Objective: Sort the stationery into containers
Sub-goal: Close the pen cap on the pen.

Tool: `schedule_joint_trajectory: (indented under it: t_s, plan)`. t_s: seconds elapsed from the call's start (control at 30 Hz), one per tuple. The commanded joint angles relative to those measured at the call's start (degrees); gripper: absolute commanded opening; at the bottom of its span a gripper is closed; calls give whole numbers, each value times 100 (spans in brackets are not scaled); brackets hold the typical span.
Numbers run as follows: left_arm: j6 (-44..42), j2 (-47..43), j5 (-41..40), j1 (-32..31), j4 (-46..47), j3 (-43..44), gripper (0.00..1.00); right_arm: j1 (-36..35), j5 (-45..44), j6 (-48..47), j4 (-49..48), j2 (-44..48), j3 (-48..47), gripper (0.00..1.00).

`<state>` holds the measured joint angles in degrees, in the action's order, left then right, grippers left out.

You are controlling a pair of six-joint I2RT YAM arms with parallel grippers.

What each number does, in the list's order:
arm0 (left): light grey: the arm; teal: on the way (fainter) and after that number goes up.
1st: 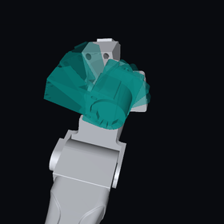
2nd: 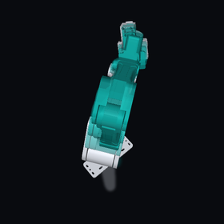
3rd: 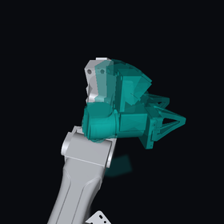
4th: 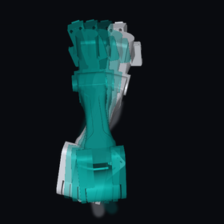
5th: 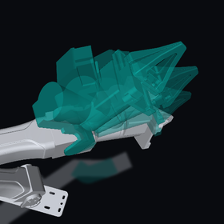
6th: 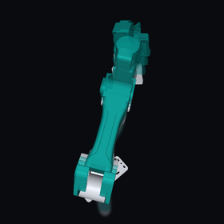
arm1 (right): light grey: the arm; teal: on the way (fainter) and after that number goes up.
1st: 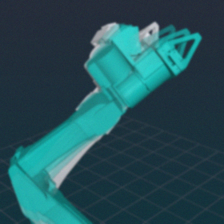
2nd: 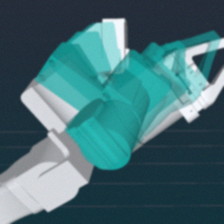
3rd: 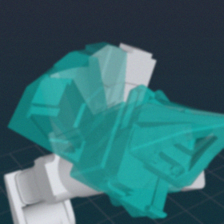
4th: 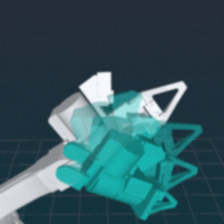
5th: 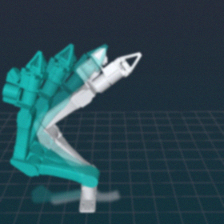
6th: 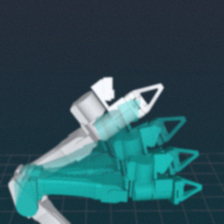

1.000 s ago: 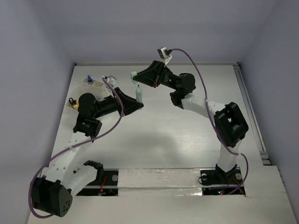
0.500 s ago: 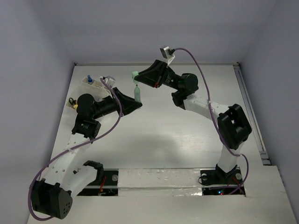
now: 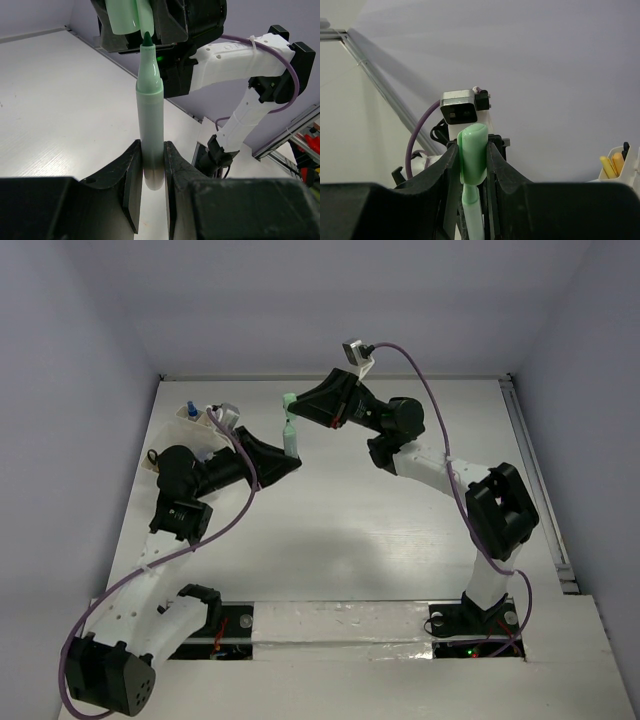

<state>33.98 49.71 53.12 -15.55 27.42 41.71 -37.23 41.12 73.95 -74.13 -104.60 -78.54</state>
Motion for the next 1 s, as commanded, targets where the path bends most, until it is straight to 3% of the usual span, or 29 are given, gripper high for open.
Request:
schedule_joint_trajectory:
  t_s: [0.0,0.5,0.97]
  plan:
    - [74,-15,14,61,404,-5,0,-91,89,-4,-1825,53,32,0]
    - [56,38,154,61,413,-41,0,-143,-157,-65,-1684,-184,-513,0]
    - [-190,12,-127,61,88,144,0,-249,-105,-136,-1772,-79,-100,0]
